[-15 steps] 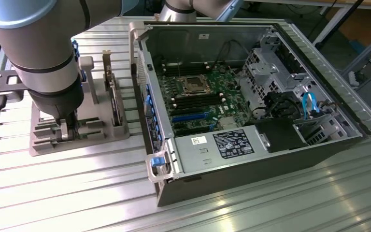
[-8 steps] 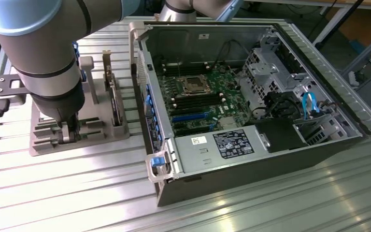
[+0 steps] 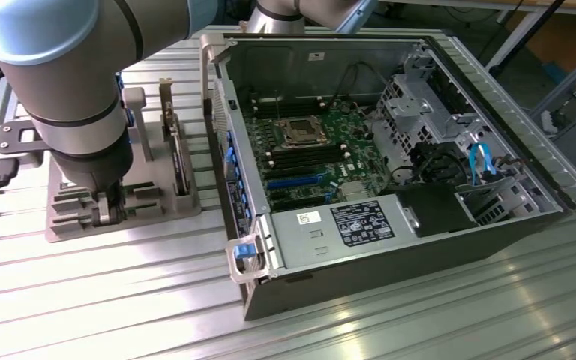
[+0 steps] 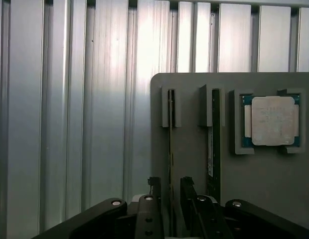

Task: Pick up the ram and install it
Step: 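Pick up the ram and move it above insertion slot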

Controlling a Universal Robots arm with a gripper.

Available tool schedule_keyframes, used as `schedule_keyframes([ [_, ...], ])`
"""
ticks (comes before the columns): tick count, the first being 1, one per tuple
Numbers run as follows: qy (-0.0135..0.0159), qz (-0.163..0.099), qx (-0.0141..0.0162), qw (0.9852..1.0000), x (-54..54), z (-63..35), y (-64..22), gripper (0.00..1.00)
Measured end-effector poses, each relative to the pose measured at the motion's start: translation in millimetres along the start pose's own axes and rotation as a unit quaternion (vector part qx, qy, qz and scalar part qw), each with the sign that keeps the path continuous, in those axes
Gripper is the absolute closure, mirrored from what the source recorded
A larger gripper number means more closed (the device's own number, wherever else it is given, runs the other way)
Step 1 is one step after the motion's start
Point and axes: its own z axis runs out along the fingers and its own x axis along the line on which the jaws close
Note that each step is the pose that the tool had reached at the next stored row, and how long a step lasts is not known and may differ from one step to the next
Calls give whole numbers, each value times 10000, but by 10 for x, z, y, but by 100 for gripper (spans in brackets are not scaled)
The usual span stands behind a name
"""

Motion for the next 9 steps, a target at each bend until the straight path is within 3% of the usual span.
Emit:
schedule_keyframes([
  [9, -1, 0, 2, 10000, -4, 26, -2, 70],
])
